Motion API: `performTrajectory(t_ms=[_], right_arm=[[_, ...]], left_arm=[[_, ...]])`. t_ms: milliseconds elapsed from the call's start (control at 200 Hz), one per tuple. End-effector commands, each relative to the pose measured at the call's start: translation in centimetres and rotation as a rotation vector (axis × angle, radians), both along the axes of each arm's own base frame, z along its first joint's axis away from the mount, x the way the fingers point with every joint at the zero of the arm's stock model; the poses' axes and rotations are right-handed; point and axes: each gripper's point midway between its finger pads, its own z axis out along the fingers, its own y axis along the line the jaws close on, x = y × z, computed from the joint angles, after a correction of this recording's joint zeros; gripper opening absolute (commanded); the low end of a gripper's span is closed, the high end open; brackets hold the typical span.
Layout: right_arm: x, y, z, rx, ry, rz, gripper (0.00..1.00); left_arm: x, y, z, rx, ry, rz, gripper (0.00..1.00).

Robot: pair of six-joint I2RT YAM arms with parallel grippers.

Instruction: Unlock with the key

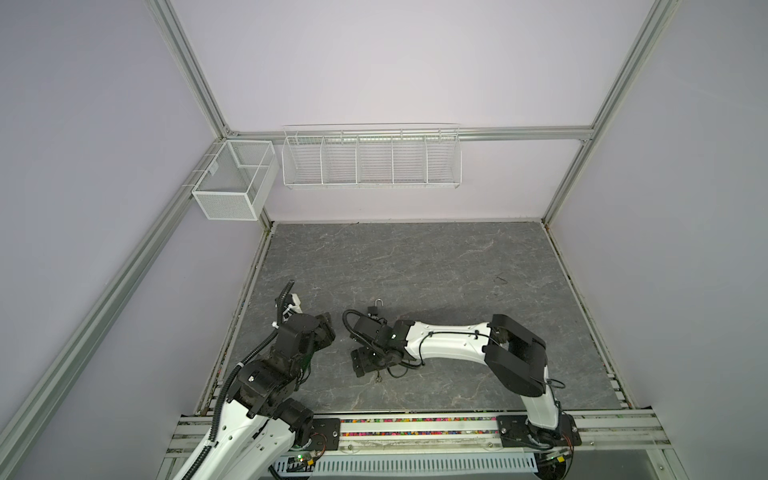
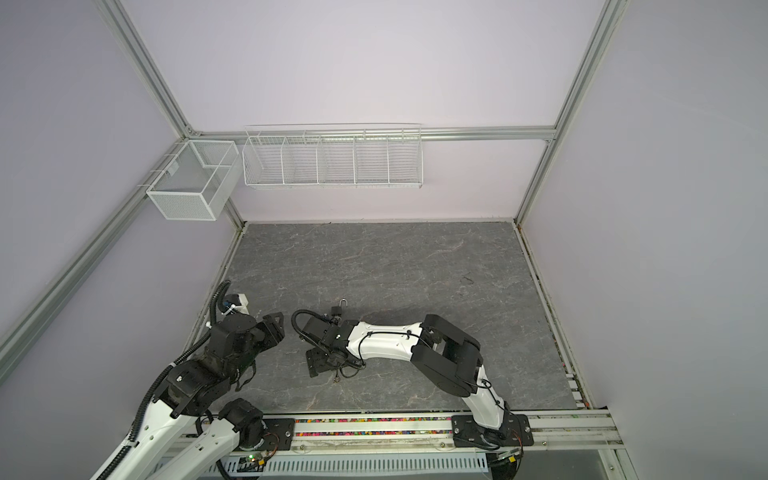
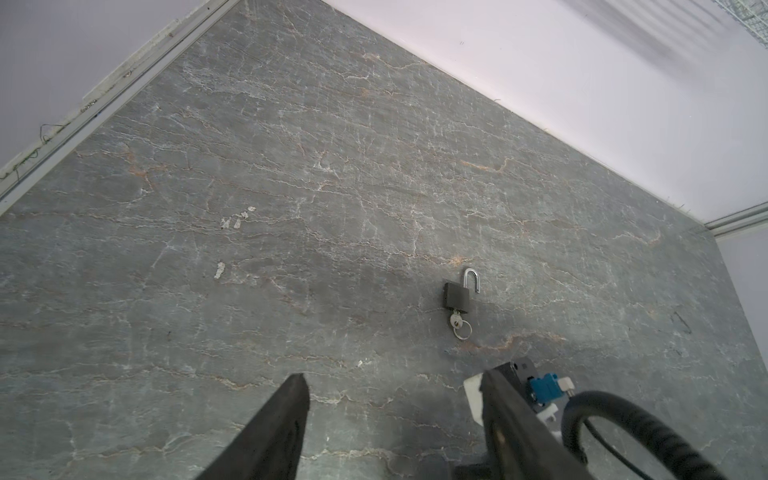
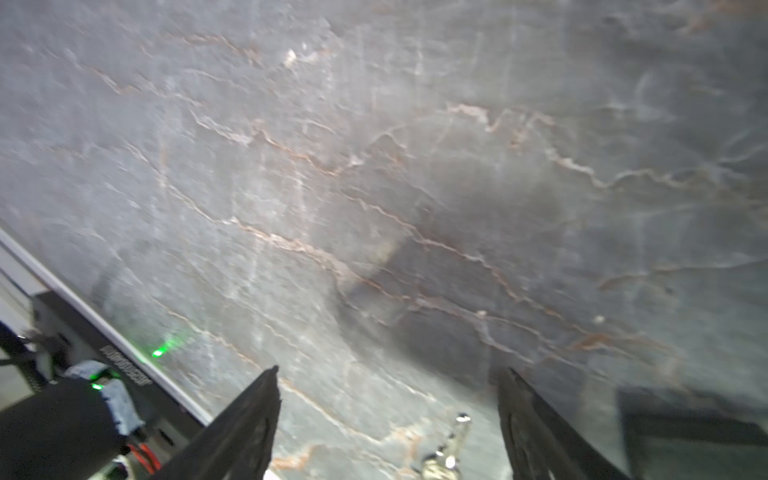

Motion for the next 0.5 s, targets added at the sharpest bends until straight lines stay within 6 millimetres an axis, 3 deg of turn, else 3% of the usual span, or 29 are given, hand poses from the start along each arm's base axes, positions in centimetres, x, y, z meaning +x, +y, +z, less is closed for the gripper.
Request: performTrajectory(t_ms=[0,95,495], right_arm=[[-1.0,-2.7,0.5,-0.109,0.003,0.056,0.78],[-1.7,-4.0,0.2,-0.169,0.010,0.043,0.74],[-2.5,-5.5,-0.5,-0.288,-0.051,0.023,0.65]], left_arm=[[-0.1,0.5,1.1,-0.038,-0.031,0.039,0.66],[-0.1,0.5,1.0,-0.050,-0.036,0.040,0.66],[-0.3,0.4,1.3,-0.047,-0.036,0.026,0.66]])
